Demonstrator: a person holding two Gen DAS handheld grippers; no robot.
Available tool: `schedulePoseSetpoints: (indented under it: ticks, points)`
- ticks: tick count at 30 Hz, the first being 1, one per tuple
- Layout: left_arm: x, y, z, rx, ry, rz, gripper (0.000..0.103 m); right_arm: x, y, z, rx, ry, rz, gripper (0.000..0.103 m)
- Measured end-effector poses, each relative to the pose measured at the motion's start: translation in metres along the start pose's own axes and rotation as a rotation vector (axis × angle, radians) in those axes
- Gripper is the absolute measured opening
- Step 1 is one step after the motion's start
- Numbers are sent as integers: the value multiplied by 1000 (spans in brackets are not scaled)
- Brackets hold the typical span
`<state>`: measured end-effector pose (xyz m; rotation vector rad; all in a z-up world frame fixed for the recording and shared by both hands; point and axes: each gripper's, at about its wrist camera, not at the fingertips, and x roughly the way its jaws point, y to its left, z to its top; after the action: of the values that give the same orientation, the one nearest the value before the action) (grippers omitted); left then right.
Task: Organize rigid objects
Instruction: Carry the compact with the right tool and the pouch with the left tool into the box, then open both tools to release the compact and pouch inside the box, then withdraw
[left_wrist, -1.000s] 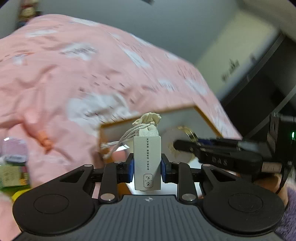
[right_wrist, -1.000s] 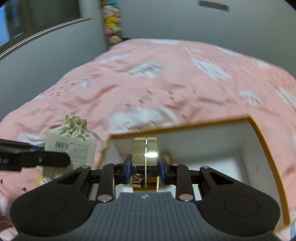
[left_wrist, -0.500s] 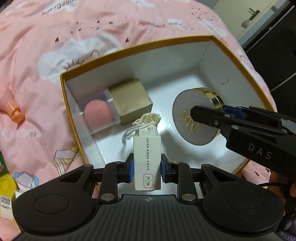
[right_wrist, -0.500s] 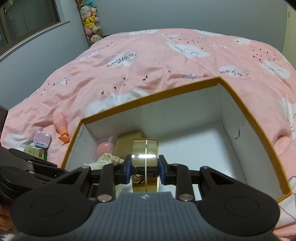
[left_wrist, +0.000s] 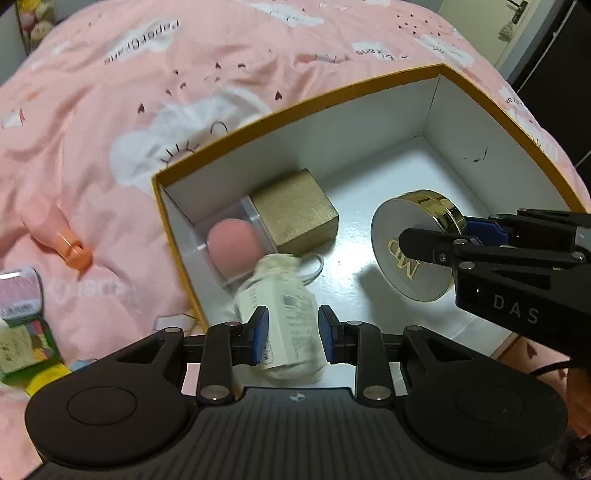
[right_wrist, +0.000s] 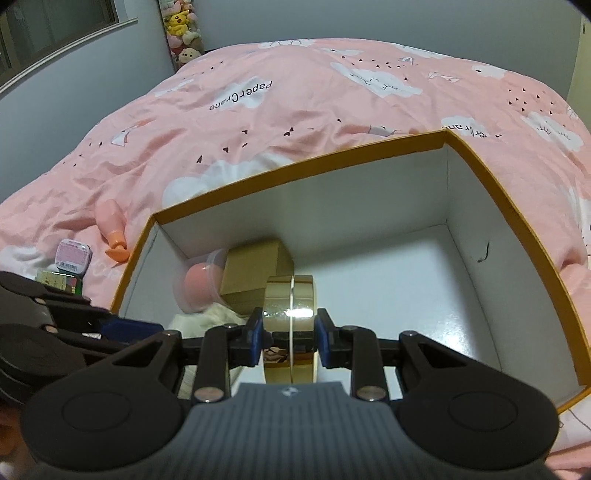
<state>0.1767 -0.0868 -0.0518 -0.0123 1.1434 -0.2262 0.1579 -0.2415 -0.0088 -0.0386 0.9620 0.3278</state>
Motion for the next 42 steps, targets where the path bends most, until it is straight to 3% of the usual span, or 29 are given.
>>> schedulePoseSetpoints:
  ticks: [4,10,15,20,24,31,34,38,42]
  points:
    - [-3,-1,-2,30,-24,65,32,1,4,1,-13,8,-2,28]
    - [-29,18,-2,-35,-130,-56,33,2,11,2,-41,26,10,28]
    - [-45,43,-2,-118,-192,-90,33,10,16,2,-52,67,22,28]
    - [-54,75,-5,-207,-227,-70,38,23,21,5,-74,121,18,28]
    - [-52,95,-11,-262,-219,-45,39,35,21,8,-65,179,46,28]
    - [-38,103,-20,-286,-163,-76,39,51,19,10,-5,242,86,28]
    - [-34,101,-23,-282,-149,-88,39,52,29,12,-61,231,37,28]
    - [-30,100,-25,-279,-132,-95,39,62,21,15,-3,284,105,28]
    - [-29,100,-26,-281,-123,-95,39,57,19,17,-49,267,19,39]
